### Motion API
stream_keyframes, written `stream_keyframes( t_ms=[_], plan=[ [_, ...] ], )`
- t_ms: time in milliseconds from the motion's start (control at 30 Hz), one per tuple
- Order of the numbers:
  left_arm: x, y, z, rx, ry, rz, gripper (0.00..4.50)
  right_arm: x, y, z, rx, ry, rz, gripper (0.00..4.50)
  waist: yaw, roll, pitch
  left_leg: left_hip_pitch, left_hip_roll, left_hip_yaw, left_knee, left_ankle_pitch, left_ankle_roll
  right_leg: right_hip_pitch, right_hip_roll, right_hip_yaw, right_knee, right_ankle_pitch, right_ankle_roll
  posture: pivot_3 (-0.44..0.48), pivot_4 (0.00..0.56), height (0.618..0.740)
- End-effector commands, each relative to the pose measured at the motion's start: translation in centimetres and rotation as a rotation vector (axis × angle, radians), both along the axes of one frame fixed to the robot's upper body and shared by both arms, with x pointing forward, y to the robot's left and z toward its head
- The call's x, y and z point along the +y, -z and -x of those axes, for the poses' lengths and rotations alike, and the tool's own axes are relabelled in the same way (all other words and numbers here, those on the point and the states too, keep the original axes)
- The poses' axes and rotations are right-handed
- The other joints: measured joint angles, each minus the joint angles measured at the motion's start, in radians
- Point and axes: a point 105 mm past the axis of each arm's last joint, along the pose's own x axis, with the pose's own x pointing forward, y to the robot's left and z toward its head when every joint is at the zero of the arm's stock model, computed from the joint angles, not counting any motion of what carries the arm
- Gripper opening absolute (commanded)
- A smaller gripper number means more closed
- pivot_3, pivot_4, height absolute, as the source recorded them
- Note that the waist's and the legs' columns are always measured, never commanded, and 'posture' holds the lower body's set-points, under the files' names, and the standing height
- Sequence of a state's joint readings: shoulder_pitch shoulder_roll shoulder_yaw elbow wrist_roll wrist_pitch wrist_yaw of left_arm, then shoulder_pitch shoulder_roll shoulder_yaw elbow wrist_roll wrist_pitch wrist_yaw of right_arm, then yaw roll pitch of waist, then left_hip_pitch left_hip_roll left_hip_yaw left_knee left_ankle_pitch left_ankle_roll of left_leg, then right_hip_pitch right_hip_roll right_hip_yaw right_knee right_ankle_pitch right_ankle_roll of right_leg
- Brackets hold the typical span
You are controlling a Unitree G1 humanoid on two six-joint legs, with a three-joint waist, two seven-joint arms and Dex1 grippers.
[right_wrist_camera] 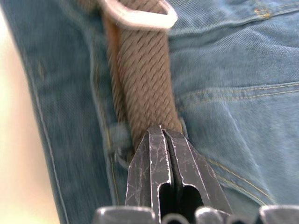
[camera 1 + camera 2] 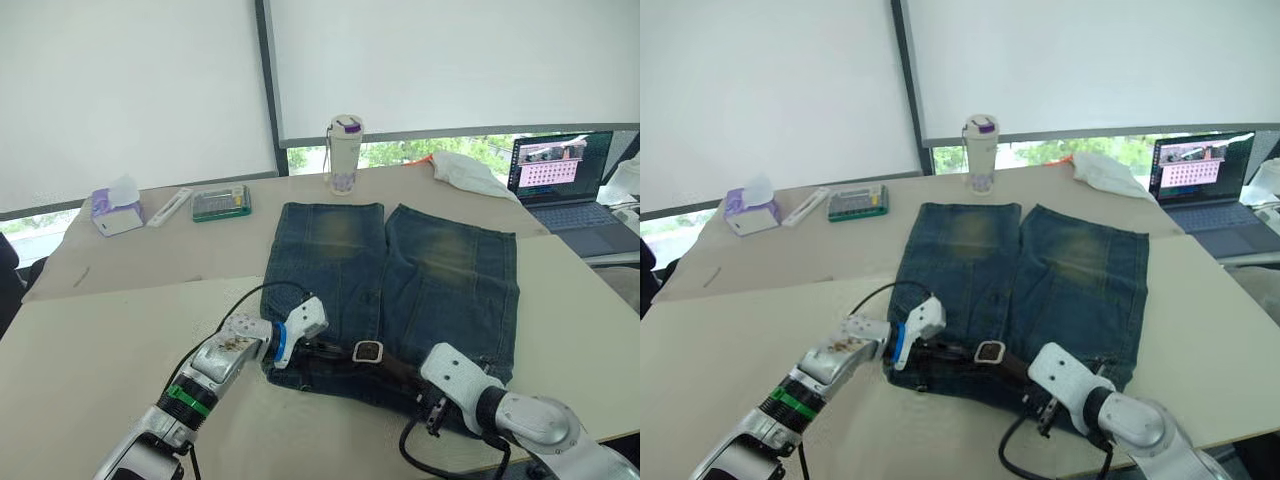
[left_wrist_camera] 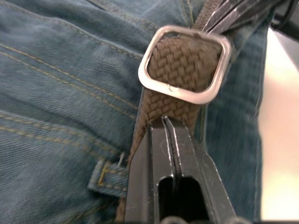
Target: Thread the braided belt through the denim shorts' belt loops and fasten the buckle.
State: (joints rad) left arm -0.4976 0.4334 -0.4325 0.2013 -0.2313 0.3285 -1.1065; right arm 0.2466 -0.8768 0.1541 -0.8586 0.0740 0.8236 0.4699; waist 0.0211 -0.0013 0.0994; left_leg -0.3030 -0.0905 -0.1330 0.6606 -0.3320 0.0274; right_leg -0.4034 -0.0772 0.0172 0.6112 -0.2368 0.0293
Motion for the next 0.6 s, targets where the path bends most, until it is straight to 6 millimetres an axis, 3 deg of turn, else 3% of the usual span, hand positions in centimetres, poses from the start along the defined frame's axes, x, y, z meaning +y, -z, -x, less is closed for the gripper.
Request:
stream_keyframes(
  t_ms=[33,167,400,500,600],
  plan=[
    [5.4,4.2,-0.6,0.007,-0.093,-0.212,0.0,-2.5,1.5,1.4,0.084,0.078,0.098,0.05,0.005,-0.003,-0.005,0.001,0.0,0.0,0.0,0.0,0.0,0.0,0.0,0.0,0.0,0.0,0.0,0.0,0.15,0.74],
    [6.0,3.1,-0.7,0.002,-0.122,-0.131,0.0,-1.0,-0.5,1.4,0.026,0.097,-0.08,0.05,0.0,-0.003,-0.009,0.002,0.001,0.0,0.0,0.0,0.0,0.002,0.0,0.0,0.0,-0.001,0.001,0.0,0.15,0.74],
    [2.3,-4.4,-0.2,0.062,-0.052,0.241,0.0,2.5,-4.7,0.4,-0.11,0.029,-0.366,0.05,-0.011,0.003,-0.003,-0.002,0.0,0.001,0.0,0.0,0.0,-0.004,0.001,0.0,0.002,-0.001,0.001,0.0,0.15,0.74],
    [0.1,-6.6,0.3,0.063,0.027,0.283,0.0,3.0,-5.0,-0.3,-0.124,0.011,-0.372,0.05,-0.003,0.003,-0.002,-0.003,0.0,0.0,0.0,0.0,0.0,-0.004,0.001,-0.001,0.002,0.0,0.001,0.0,0.15,0.74],
    [-1.6,-7.2,0.4,0.058,0.064,0.272,0.0,3.0,-4.5,-1.3,-0.115,0.011,-0.335,0.05,-0.001,0.002,-0.002,-0.003,-0.002,0.0,0.0,0.0,0.001,-0.003,0.001,-0.001,0.002,0.0,0.001,0.0,0.15,0.74]
  ],
)
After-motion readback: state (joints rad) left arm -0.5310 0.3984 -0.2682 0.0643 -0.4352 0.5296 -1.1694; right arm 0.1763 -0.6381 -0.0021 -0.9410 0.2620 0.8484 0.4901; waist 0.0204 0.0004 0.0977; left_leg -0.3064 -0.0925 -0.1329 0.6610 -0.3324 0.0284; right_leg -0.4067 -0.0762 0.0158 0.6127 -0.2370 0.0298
